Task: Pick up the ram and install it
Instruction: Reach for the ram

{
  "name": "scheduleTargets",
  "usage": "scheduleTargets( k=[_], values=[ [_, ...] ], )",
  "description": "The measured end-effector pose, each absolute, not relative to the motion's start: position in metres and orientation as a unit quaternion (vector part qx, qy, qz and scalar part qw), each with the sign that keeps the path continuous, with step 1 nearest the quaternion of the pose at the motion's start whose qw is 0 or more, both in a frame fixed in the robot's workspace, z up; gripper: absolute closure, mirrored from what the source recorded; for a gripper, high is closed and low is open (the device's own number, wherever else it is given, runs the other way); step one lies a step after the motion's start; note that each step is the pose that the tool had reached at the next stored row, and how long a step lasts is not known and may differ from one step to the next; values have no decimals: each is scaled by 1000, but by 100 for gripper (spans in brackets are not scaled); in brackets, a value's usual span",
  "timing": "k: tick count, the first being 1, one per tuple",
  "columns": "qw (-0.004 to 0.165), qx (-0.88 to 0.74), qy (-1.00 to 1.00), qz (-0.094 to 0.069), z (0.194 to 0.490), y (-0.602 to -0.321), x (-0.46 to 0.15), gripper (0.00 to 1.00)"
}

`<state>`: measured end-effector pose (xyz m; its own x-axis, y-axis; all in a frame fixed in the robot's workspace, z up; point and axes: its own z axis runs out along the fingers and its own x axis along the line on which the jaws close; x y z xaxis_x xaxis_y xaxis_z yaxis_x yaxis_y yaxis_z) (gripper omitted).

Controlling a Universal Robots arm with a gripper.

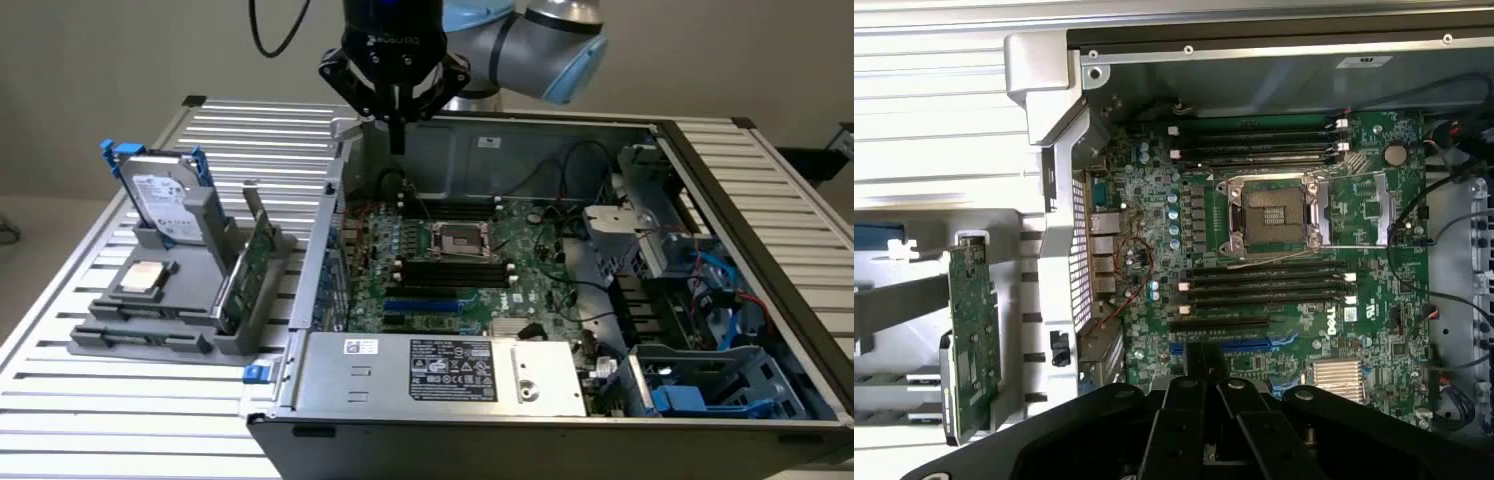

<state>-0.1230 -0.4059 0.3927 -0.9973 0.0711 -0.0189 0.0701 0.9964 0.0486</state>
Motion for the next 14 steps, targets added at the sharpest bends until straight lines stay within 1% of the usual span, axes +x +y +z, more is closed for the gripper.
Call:
scheduleTargets(
  k=[14],
  values=[
    [10, 35, 999, 24, 392, -406, -187, 89]
  ],
)
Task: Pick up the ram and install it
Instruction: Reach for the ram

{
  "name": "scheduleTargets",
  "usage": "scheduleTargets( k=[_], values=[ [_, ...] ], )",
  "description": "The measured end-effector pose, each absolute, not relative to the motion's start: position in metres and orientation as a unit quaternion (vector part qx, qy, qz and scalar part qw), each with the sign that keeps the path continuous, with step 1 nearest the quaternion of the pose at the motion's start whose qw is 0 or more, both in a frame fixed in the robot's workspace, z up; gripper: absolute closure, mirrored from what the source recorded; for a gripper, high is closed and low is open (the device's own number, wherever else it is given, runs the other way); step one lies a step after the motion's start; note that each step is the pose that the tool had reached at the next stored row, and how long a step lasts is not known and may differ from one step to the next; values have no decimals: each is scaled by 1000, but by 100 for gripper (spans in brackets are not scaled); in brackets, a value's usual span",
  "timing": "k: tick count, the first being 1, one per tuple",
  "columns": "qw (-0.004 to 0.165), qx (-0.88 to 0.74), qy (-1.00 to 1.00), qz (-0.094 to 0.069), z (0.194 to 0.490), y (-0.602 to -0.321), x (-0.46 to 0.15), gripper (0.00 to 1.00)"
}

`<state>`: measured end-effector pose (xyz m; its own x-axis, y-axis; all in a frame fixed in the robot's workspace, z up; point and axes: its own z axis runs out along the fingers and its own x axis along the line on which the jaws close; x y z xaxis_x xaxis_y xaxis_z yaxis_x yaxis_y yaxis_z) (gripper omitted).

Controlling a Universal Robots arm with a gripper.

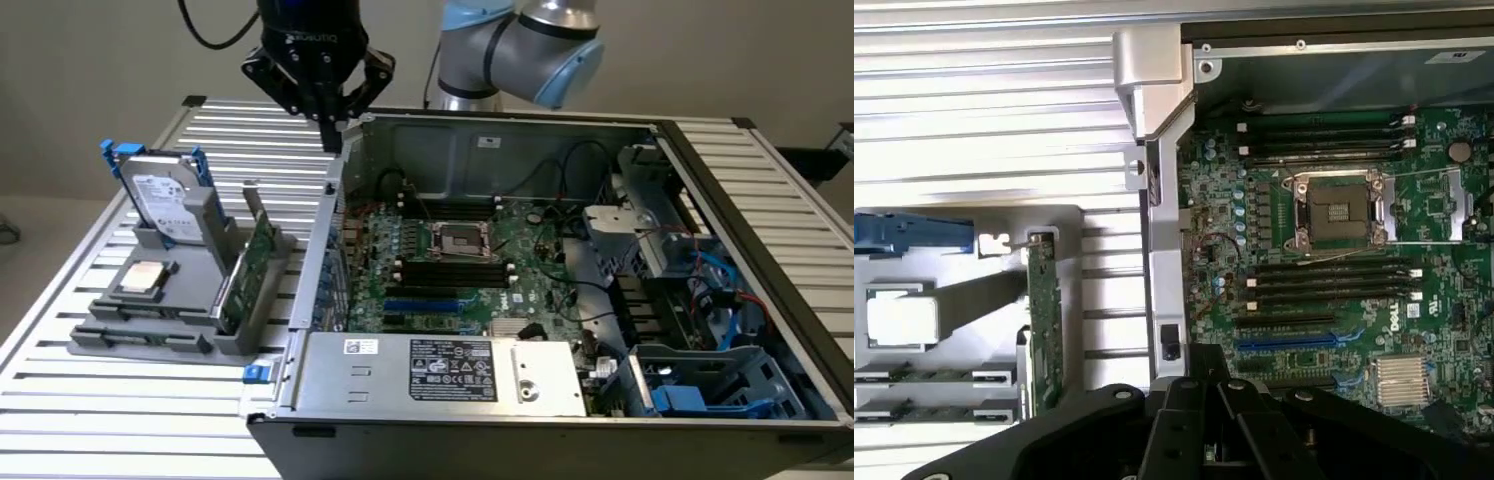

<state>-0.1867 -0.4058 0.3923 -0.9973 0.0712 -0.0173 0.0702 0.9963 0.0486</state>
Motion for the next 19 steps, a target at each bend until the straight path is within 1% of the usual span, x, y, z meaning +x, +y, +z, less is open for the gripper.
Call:
scheduleTargets(
  k=[19],
  values=[
    [9, 35, 999, 24, 385, -408, -273, 89]
  ],
)
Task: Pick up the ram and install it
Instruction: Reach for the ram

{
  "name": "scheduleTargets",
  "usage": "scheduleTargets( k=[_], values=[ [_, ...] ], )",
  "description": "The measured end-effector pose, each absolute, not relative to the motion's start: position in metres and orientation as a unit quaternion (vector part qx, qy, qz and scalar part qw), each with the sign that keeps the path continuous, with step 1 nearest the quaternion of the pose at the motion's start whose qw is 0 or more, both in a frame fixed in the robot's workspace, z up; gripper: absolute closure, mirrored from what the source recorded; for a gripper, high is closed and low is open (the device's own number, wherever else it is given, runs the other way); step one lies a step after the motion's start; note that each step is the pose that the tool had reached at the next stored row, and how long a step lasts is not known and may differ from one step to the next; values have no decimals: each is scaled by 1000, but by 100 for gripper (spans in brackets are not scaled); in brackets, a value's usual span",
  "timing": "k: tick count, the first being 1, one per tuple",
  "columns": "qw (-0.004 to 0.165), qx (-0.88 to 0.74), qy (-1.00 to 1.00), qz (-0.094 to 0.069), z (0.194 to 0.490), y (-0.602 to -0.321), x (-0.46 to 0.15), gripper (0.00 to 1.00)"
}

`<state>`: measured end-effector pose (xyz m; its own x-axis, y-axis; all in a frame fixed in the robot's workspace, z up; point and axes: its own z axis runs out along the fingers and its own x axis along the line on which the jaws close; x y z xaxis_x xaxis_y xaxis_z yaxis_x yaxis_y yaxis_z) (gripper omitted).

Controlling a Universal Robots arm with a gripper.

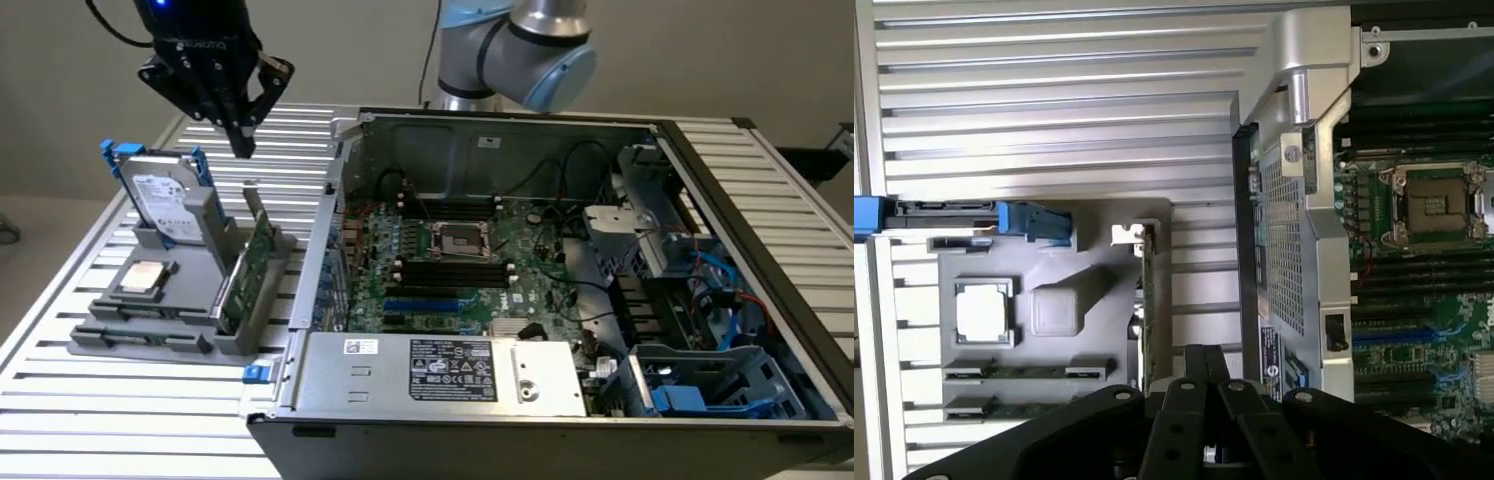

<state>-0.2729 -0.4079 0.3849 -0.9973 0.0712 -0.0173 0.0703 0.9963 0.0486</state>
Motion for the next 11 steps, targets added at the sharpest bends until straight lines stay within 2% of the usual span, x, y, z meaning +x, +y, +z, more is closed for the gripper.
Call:
scheduleTargets(
  k=[11],
  values=[
    [9, 35, 999, 24, 383, -417, -323, 89]
  ],
)
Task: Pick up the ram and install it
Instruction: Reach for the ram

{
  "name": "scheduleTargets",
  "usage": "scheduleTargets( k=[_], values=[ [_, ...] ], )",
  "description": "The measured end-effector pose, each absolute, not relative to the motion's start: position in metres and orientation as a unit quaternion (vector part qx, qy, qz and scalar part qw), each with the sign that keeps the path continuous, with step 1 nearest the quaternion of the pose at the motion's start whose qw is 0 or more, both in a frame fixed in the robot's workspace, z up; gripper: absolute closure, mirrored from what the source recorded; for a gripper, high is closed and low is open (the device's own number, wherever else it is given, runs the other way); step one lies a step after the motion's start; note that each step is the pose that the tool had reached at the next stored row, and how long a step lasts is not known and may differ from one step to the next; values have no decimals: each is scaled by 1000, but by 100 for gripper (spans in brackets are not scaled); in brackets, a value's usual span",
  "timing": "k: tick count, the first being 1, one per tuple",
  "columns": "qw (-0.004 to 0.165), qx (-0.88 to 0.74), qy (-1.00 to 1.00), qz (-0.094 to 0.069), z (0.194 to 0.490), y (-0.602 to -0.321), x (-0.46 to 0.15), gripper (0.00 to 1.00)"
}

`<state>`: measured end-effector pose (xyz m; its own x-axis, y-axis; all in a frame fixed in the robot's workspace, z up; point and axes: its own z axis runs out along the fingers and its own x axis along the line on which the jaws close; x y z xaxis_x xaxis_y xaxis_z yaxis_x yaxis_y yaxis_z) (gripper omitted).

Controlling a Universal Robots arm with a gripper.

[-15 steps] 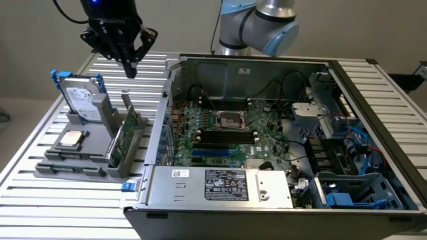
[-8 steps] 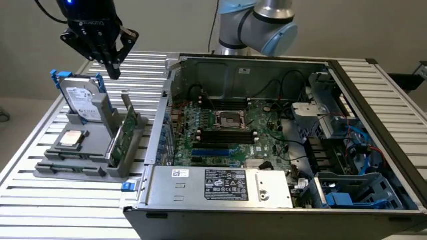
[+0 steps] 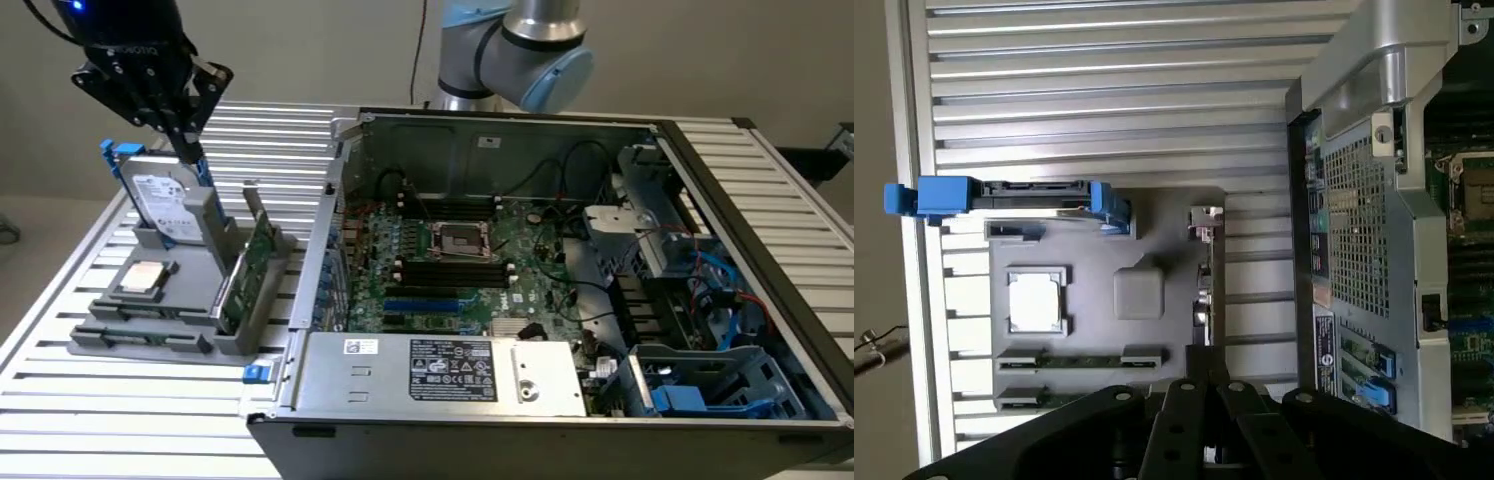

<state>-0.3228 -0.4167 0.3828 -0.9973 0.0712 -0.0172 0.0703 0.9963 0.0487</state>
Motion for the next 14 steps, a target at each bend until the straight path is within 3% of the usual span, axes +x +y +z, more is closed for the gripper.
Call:
scheduleTargets(
  k=[14],
  values=[
    [9, 35, 999, 24, 381, -434, -378, 89]
  ],
)
